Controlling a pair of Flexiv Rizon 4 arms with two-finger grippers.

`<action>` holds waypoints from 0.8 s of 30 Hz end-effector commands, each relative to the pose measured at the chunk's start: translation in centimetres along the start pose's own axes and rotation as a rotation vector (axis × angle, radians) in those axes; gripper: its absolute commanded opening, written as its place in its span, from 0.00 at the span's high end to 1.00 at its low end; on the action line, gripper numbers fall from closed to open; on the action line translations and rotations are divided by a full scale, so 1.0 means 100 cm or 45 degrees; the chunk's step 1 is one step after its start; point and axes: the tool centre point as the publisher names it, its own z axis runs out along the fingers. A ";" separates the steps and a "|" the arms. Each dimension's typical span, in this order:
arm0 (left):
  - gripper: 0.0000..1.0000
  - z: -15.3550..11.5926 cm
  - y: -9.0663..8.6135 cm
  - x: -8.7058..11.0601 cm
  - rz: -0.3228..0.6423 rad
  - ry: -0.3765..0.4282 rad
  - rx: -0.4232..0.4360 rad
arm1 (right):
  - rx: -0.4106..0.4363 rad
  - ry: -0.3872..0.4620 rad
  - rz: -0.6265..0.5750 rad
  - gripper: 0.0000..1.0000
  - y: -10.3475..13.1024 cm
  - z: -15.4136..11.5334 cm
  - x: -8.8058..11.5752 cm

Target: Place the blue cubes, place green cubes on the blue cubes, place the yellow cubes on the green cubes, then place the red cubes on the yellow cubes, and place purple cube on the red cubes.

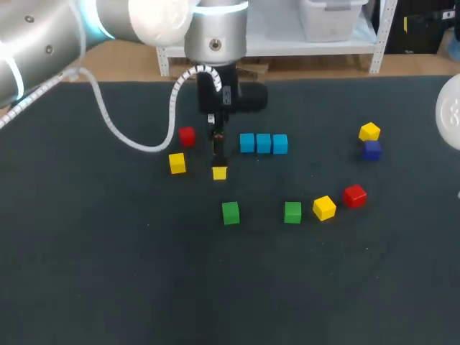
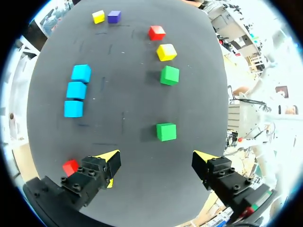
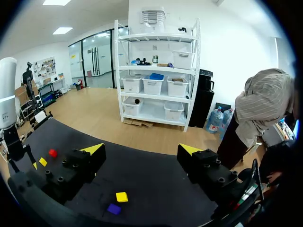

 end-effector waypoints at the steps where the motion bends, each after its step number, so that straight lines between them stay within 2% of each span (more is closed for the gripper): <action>1: 0.00 0.012 -0.013 0.006 0.063 -0.032 -0.204 | -0.002 0.000 -0.001 0.00 -0.001 0.000 0.000; 8: 0.00 0.017 -0.028 -0.005 0.183 -0.061 -0.260 | -0.002 0.000 -0.001 0.00 -0.001 0.000 0.000; 11: 0.00 0.022 -0.037 -0.012 0.191 -0.014 -0.300 | -0.002 0.000 -0.001 0.00 -0.001 0.000 0.000; 14: 0.00 0.027 -0.041 -0.013 0.155 0.008 -0.313 | -0.002 0.000 -0.001 0.00 -0.001 0.000 0.000; 24: 0.00 0.056 -0.042 -0.020 0.018 -0.023 -0.285 | -0.002 0.000 -0.001 0.00 -0.001 0.000 0.000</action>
